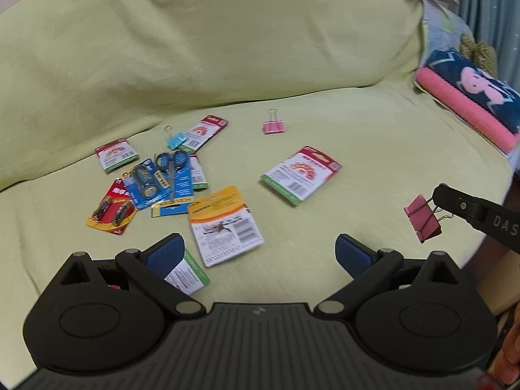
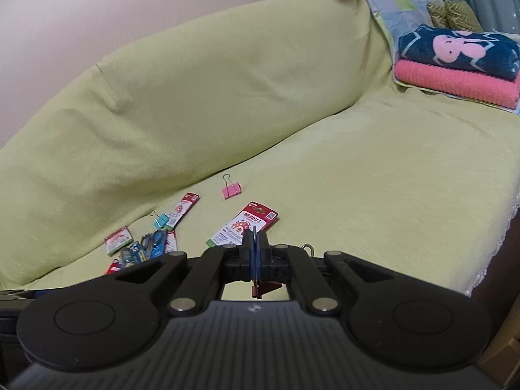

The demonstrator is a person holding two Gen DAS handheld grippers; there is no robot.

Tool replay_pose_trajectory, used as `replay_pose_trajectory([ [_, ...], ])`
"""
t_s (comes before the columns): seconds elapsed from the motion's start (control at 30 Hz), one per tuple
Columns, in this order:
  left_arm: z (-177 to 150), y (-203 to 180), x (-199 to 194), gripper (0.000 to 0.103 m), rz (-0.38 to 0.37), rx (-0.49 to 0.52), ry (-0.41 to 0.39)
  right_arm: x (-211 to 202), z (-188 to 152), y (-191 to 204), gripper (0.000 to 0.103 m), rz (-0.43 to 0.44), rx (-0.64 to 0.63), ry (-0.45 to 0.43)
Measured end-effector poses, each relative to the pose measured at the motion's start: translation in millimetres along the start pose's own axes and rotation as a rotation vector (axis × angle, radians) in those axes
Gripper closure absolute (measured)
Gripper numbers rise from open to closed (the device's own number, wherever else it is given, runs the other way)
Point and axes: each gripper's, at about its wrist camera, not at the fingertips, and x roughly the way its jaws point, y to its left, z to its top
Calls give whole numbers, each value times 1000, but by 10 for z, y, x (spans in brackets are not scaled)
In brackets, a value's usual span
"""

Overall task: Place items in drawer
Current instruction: 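Carry the pink binder clip in the right gripper to the open drawer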

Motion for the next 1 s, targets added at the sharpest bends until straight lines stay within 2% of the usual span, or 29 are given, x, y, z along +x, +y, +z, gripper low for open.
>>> replay_pose_trajectory([
  [0.23,-108,-259,-242,3,-55,46,-6,-505,-107,-178,102,-32,47,-26],
  [0.8,-352,-1056,-762,3,-189,198,-29,-1463,-297,-690,102,-181,130,-112],
  [1.0,-495,-1344,-918,3,-239,267,-34,-1886,-492,-949,102,-242,170,-124],
])
